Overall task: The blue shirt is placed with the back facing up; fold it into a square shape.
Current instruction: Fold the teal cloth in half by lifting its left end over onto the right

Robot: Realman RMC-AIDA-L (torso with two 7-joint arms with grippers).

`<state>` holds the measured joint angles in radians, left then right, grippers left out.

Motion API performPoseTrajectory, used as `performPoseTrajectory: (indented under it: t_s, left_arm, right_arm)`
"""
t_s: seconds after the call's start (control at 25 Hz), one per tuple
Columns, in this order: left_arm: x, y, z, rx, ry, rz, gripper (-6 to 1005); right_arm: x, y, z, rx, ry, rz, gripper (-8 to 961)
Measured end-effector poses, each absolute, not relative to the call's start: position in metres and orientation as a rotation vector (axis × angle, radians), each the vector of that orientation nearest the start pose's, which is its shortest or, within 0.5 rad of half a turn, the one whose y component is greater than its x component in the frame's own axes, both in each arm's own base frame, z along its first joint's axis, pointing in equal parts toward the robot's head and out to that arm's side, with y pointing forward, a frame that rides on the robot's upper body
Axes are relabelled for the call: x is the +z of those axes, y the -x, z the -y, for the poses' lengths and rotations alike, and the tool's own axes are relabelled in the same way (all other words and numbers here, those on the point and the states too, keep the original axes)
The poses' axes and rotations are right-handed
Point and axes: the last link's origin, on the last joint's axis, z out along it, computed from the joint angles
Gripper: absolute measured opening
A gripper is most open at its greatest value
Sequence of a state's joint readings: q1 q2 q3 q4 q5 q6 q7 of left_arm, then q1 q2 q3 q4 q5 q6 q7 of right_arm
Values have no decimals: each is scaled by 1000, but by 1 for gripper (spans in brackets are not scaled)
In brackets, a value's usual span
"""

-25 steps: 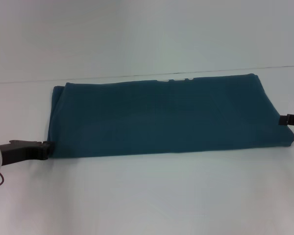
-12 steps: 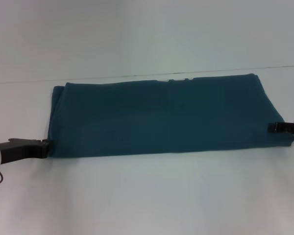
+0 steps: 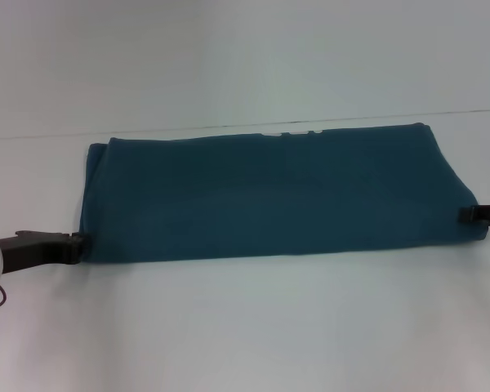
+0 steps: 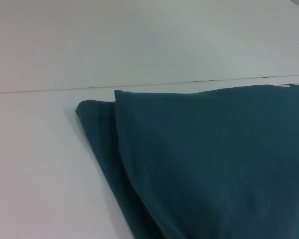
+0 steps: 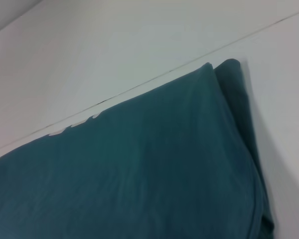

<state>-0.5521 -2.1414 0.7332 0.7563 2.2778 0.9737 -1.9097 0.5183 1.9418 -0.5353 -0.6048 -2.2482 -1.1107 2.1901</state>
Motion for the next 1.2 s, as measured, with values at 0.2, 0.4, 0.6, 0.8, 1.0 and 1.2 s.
performPoseTrajectory:
  t_s: [0.2, 0.4, 0.6, 0.8, 1.0, 1.2]
  left_arm:
    - [-1, 308, -382, -253, 2194, 1146, 12]
    - [3, 310, -384, -252, 2177, 1139, 13]
    - [7, 311, -384, -253, 2165, 1135, 14]
    - [11, 312, -385, -250, 2153, 1129, 16]
    - [18, 316, -385, -235, 2129, 1128, 17]
    - [20, 320, -383, -228, 2120, 1131, 18]
  right_arm:
    - [73, -369, -363, 453, 1866, -1614, 296]
    - [74, -368, -362, 475, 1875, -1603, 98]
    - [73, -365, -362, 492, 1896, -1595, 42]
    - [70, -362, -363, 493, 1914, -1593, 8]
    - [65, -357, -364, 491, 1951, -1581, 8]
    - [61, -351, -365, 495, 1987, -1572, 9]
